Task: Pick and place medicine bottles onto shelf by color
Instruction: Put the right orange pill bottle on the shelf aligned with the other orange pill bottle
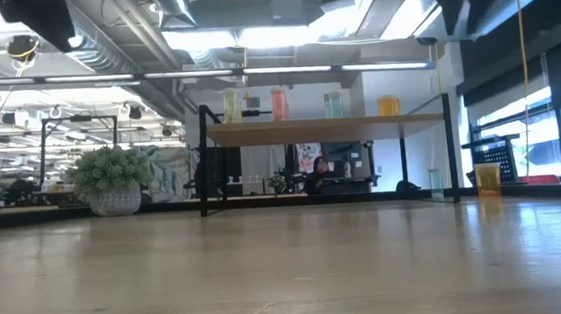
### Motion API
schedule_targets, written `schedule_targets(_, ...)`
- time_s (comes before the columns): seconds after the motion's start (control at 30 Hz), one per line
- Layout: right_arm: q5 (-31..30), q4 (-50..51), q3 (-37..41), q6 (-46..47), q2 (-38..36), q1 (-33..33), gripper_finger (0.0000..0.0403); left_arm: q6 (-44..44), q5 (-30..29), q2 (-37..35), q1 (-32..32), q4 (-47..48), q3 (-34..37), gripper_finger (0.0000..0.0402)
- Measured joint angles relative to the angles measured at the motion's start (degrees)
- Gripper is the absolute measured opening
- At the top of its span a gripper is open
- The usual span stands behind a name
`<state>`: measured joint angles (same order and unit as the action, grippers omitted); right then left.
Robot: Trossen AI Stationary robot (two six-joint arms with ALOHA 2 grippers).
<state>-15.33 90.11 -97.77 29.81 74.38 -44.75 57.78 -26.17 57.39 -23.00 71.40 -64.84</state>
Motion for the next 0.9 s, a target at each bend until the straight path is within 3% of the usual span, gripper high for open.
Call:
schedule_targets(0.3,0.02,-4.61,12.13,6.49,0.03,-2.57,0.0198,-0.99,-0.60,-1.31,0.00,-2.23,0.00,0.0164)
schedule_targets(0.4,0.17,-6.71,13.56,6.48,0.01,-5.13,0.0198,-0.99,0.14,-1.31,0.00,-2.21,0.00,0.0164)
schedule_targets(0.57,5.61,-9.40,15.84,6.11,0.01,-10.37,0.0198,-1.01,0.24,-1.31,0.00,-2.17,0.00,0.0164)
schedule_targets(0.9,5.92,-10.65,24.47,4.15,-0.01,-14.88,0.0198,-2.84,0.07,-1.30,0.00,-2.24,0.00,0.0164)
